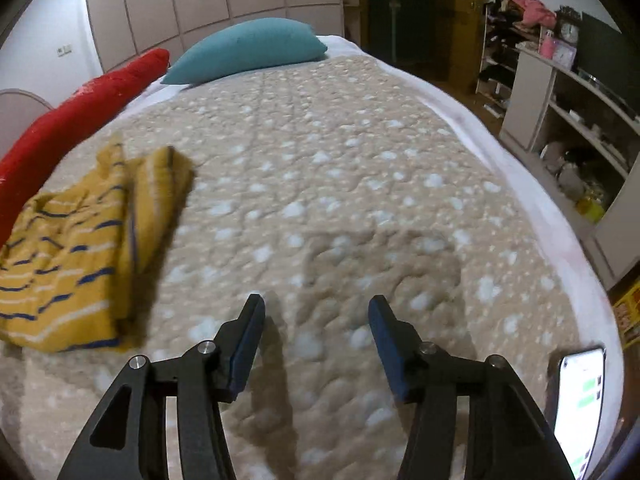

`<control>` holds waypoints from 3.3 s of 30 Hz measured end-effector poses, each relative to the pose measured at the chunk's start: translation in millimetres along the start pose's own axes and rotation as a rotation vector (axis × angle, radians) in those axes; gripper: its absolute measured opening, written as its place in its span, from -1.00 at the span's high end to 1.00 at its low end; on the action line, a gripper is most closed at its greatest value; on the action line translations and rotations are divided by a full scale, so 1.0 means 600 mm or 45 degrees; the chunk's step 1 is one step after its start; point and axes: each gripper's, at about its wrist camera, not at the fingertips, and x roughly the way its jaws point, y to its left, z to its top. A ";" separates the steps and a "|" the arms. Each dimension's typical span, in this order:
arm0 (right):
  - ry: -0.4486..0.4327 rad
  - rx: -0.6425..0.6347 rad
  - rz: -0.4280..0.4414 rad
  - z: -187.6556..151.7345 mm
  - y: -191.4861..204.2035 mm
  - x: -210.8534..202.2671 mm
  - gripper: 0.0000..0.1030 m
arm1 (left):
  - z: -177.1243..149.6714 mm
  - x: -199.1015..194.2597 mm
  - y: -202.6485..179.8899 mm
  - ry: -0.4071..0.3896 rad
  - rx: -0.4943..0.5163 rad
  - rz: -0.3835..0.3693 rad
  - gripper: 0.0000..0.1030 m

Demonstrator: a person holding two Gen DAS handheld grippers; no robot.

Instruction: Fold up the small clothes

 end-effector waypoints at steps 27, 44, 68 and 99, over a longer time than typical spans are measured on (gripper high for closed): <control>-0.119 -0.077 0.138 0.067 0.087 -0.086 -0.74 | 0.068 0.159 0.210 0.103 -0.396 -0.195 0.83; 0.435 -0.424 0.555 0.161 0.765 0.134 -0.40 | -0.024 0.149 0.247 -0.121 -0.499 -0.331 0.36; 0.250 -0.629 0.631 0.166 0.726 0.061 -0.21 | -0.034 0.148 0.253 -0.113 -0.519 -0.416 0.08; 0.016 -0.124 0.508 0.085 0.203 -0.031 -0.24 | 0.041 0.106 0.114 0.056 -0.004 0.073 0.02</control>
